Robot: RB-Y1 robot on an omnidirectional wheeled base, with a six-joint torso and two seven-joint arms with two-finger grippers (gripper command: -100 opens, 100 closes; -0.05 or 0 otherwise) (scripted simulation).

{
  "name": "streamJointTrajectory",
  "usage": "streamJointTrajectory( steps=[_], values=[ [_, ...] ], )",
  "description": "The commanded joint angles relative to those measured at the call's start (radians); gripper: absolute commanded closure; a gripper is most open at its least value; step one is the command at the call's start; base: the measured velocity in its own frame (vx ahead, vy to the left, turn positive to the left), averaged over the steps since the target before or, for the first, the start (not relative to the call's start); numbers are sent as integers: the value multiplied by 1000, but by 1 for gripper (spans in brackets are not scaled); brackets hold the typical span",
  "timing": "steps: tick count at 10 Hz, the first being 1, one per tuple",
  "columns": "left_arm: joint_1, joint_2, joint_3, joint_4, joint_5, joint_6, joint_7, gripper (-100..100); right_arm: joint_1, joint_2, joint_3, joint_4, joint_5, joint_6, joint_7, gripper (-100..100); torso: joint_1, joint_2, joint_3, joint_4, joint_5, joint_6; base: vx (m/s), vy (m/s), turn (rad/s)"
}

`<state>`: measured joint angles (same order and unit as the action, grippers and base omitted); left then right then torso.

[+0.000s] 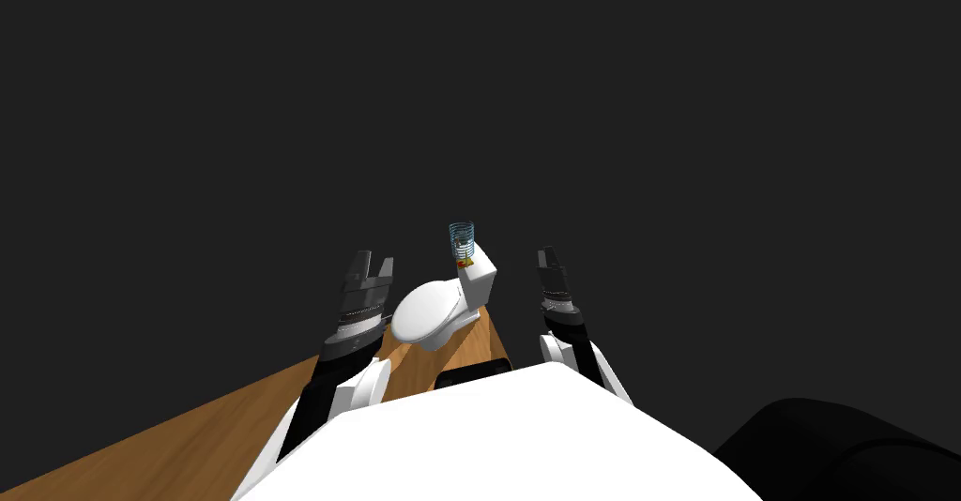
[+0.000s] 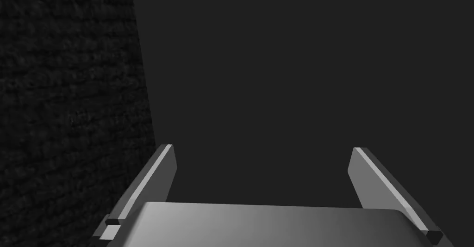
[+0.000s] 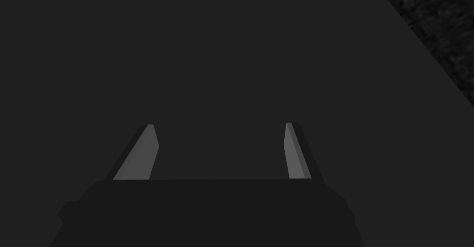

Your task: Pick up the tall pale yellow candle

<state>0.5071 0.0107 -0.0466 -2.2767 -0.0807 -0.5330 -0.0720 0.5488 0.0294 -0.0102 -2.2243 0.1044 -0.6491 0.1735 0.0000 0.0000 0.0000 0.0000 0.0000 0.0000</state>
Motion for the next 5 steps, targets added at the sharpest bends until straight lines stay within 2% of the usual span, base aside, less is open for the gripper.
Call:
streamJointTrajectory(
  steps=[1, 2, 5],
  values=[
    [-15, 32, -4, 22, -8, -2, -10, -100, 0, 0, 0, 0, 0, 0, 0, 0, 0, 0, 0, 0, 0, 0, 2, 2, -20],
    [-37, 59, -10, 54, -19, -4, -24, -100, 0, 0, 0, 0, 0, 0, 0, 0, 0, 0, 0, 0, 0, 0, 9, 9, -57],
    [-84, 93, -22, 123, -45, -9, -55, -100, 0, 0, 0, 0, 0, 0, 0, 0, 1, -1, -1, 0, 0, 0, 11, 12, -40]
  ],
)
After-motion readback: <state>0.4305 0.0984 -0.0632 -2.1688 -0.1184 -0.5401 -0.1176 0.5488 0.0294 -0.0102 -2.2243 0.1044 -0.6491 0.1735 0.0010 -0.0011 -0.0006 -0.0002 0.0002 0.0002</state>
